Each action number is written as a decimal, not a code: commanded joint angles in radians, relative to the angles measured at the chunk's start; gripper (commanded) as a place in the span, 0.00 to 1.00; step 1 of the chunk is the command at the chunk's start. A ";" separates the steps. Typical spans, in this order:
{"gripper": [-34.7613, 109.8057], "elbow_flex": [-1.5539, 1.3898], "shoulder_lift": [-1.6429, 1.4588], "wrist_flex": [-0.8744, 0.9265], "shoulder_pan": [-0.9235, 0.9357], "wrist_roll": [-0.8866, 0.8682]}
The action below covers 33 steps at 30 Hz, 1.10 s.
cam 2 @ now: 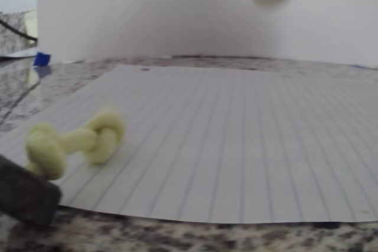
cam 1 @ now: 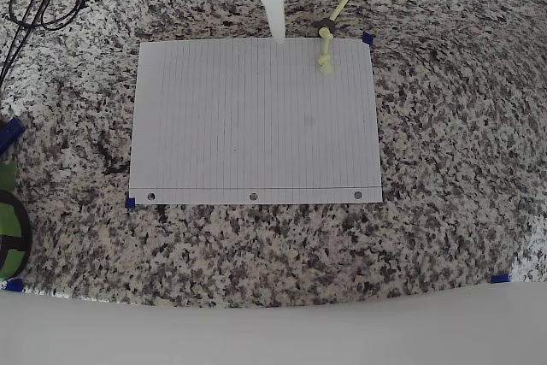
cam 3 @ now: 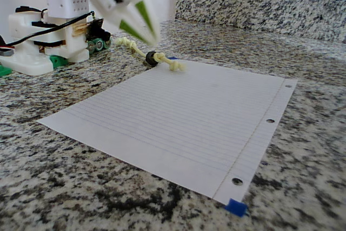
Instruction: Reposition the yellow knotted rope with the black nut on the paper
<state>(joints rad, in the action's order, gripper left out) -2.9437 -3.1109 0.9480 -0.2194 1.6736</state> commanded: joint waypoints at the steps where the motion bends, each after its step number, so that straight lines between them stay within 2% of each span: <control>1: 0.24 0.135 0.144 -0.046 -0.051 0.012; 5: 0.25 0.272 0.296 -0.049 -0.114 0.074; 10: 0.24 0.400 0.433 -0.051 -0.140 0.245; 18: 0.25 0.460 0.598 -0.043 -0.184 0.472; 22: 0.25 0.462 0.653 -0.025 -0.190 0.502; 25: 0.28 0.462 0.678 -0.012 -0.186 0.453; 28: 0.30 0.463 0.690 -0.006 -0.193 0.328; 33: 0.29 0.463 0.695 0.011 -0.195 -0.135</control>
<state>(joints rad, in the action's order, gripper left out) -2.5219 -2.4176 0.9465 -0.4096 1.8024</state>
